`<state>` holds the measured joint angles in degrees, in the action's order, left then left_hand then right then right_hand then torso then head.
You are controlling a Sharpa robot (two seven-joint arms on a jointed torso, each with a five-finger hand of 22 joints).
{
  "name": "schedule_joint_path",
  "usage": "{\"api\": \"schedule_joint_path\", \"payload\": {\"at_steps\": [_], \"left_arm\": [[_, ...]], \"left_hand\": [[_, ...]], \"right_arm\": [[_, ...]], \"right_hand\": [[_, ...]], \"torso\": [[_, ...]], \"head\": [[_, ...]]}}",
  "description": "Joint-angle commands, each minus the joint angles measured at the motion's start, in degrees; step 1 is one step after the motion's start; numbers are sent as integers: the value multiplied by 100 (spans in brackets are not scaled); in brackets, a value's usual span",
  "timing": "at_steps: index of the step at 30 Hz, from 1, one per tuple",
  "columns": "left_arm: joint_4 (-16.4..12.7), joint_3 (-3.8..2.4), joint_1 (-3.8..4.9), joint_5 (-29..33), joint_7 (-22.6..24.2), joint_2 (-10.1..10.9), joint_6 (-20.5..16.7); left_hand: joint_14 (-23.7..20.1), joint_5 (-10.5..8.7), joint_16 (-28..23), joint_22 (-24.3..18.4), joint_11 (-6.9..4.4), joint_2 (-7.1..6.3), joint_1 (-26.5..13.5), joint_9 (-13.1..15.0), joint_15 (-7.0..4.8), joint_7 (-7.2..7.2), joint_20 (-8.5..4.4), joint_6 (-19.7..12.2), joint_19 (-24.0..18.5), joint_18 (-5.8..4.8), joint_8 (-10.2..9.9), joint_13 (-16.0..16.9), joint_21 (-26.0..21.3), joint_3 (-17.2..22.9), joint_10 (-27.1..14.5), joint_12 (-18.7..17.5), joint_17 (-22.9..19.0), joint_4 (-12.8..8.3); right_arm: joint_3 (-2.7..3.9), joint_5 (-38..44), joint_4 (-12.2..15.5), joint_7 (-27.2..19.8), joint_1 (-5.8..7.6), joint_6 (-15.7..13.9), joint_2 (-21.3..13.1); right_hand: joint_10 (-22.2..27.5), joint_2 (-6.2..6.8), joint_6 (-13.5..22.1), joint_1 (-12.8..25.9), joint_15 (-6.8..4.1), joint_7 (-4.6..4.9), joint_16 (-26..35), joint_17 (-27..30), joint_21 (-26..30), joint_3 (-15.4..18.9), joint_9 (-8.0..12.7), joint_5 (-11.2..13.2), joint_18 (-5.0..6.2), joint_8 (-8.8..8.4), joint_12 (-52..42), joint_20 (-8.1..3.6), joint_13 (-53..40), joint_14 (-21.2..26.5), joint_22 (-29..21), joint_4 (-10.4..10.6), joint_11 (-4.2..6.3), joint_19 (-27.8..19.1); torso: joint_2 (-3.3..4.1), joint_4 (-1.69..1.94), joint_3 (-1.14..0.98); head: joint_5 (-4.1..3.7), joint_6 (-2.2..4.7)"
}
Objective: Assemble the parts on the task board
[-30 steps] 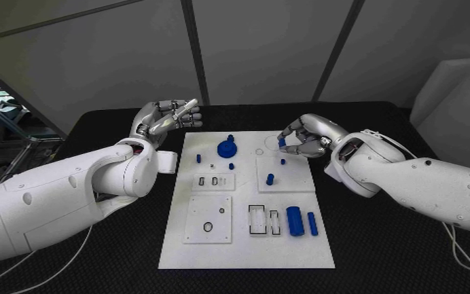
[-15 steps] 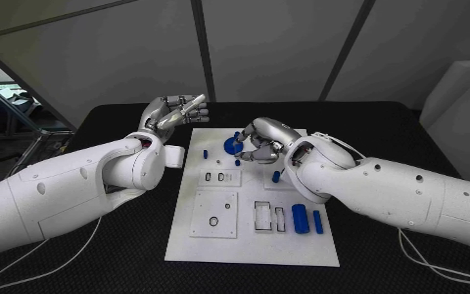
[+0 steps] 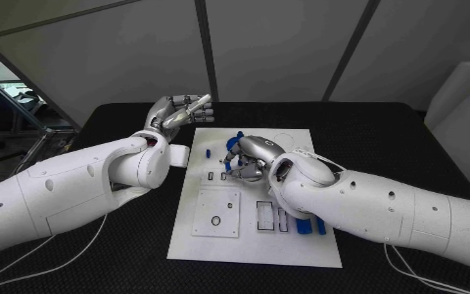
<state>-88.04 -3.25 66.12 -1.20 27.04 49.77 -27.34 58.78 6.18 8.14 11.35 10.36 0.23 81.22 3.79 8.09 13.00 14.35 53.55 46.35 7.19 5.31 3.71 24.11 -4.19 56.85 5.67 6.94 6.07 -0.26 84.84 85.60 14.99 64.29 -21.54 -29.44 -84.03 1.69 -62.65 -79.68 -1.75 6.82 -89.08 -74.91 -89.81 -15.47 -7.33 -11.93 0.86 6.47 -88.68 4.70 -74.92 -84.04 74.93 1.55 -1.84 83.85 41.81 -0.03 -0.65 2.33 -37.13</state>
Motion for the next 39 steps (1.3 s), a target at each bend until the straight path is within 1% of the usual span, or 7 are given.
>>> {"api": "schedule_joint_path", "payload": {"at_steps": [1,4,9,18,23,29,39], "left_arm": [[5,-4,9,-29,-8,-8,61],[8,-4,9,-29,-9,-14,65],[8,-4,9,-29,-12,-18,69],[4,-4,9,-29,-15,-5,68],[4,-3,9,-29,-15,1,68],[6,-3,9,-29,-16,-1,71],[6,-3,9,-29,-20,3,71]], "left_hand": [[29,-19,-35,7,20,55,19,-3,9,32,4,25,-34,316,-26,-3,31,4,26,-37,7,-39],[30,-18,-39,6,22,56,32,-3,11,34,5,24,-44,315,-32,-3,28,6,24,-42,9,-53],[30,-18,-39,6,22,56,32,-3,11,34,5,24,-44,315,-32,-3,28,6,24,-42,9,-53],[30,-18,-39,6,22,56,32,-3,11,34,5,24,-44,315,-32,-3,28,6,24,-42,9,-53],[30,-18,-39,6,22,56,32,-3,11,34,5,24,-44,315,-32,-3,28,6,24,-42,9,-53],[30,-18,-39,6,22,56,32,-3,11,34,5,24,-44,315,-32,-3,28,6,24,-42,9,-53],[30,-18,-39,6,22,56,32,-3,11,34,5,24,-44,315,-32,-3,28,6,24,-42,9,-53]], "right_arm": [[2,320,-25,145,-14,213,47],[-2,358,-53,159,-43,265,85],[-7,414,-79,179,-74,334,107],[-10,576,-110,278,-87,427,82],[-10,674,-97,339,-88,474,49],[-10,724,-83,368,-88,487,40],[-11,738,-89,368,-88,592,68]], "right_hand": [[-463,11,-24,87,26,4,-13,-1323,-19,-16,-134,35,-86,14,25,26,-1343,-554,1507,-1,-47,615],[-464,34,-26,97,27,4,-13,-1323,-19,-10,-136,49,-86,13,24,28,-1344,-554,1507,-9,-47,615],[-465,39,-27,101,27,4,-14,-1325,-19,-8,-137,51,-86,12,22,28,-1346,-554,1507,-9,-47,615],[-465,60,-27,136,29,7,-13,-1322,-19,4,-138,57,-86,9,22,30,-1346,-554,1507,-3,-50,615],[-465,73,-29,152,30,6,-11,-1319,-19,9,-139,43,-86,7,23,31,-1346,-553,1507,-2,-49,615],[-467,85,-33,170,30,4,-9,-1314,-19,13,-141,19,-86,7,21,32,-1348,-552,1507,0,-49,615],[-467,108,-41,218,29,3,-7,-1310,-19,26,-144,3,-86,6,20,32,-1349,-551,1507,13,-48,615]], "torso": [[5,-4,-4],[0,0,2],[8,0,-3],[4,-1,0],[4,-7,-3],[3,-4,0],[1,-3,3]], "head": [[37,-26],[53,-49],[81,-75],[84,-119],[103,-120],[98,-112],[115,-129]]}}
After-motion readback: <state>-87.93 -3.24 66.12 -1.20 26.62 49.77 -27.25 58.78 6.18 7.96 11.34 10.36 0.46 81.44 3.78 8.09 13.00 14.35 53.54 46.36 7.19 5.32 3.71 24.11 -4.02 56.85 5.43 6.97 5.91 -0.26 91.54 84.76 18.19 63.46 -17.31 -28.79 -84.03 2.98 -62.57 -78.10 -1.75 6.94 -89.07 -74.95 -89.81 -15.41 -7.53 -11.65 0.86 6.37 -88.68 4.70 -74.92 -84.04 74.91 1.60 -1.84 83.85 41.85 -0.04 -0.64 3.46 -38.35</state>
